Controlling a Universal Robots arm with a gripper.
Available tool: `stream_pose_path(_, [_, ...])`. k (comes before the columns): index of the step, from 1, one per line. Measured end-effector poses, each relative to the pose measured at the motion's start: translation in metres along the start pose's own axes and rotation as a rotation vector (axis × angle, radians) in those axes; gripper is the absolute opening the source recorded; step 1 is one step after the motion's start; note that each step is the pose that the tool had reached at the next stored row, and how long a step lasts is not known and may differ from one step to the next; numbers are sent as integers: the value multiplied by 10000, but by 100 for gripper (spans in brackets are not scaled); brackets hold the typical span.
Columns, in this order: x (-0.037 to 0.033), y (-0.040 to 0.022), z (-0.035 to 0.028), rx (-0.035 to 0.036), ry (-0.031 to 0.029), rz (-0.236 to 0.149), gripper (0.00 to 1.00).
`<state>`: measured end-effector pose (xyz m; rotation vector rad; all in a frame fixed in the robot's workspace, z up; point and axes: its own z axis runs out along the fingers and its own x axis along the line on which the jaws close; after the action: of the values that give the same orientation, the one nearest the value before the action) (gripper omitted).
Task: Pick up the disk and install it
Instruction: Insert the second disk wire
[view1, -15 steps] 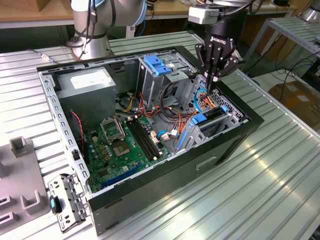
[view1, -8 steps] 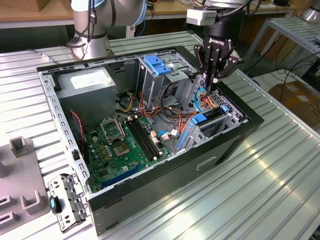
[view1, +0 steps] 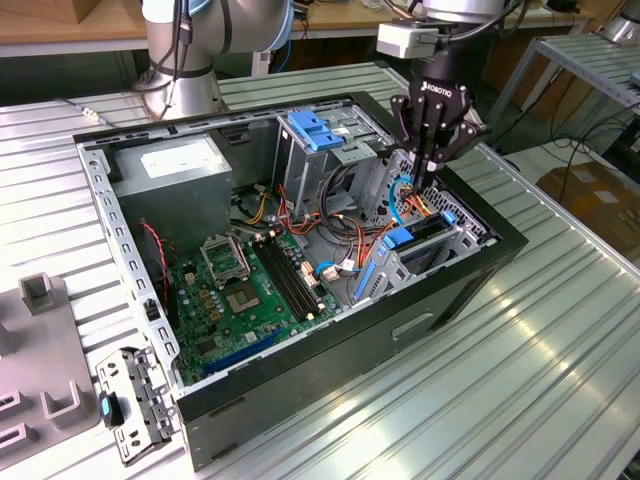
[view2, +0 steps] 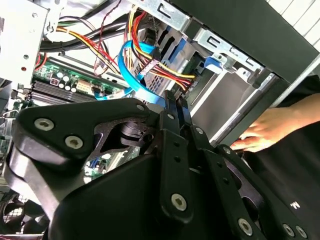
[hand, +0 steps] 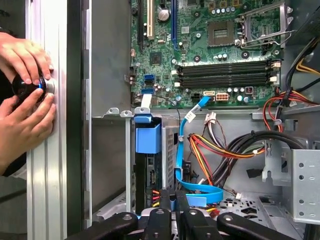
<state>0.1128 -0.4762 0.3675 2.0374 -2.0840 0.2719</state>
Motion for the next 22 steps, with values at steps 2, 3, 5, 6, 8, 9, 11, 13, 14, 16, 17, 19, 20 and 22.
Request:
stream_pose_path(2, [42, 8, 20, 2, -187, -4, 16])
stream_pose_path(3, [73, 17, 34, 13, -313, -4, 16])
stream_pose_path(5, [113, 39, 60, 63, -430, 8, 16])
stream_pose_path(6, [126, 45, 68, 77, -466, 11, 16])
stream_pose_path(8, [173, 49, 94, 102, -564, 14, 16])
stream_pose_path(9, [202, 50, 109, 111, -602, 16, 16])
stream_pose_path(11, [289, 59, 155, 153, -685, 28, 16])
stream_pose_path(13, [321, 75, 177, 201, -746, 39, 16])
stream_pose_path(14, [333, 85, 185, 230, -780, 46, 16])
stream_pose_path(16, [354, 106, 199, 273, -843, 56, 16])
stream_pose_path(17, [369, 122, 209, 316, -889, 65, 16])
stream_pose_path(19, [378, 139, 224, 389, -933, 84, 16])
stream_pose_path(20, [382, 143, 233, 438, -954, 96, 16])
stream_pose_path(22, [390, 144, 248, 492, -977, 108, 16])
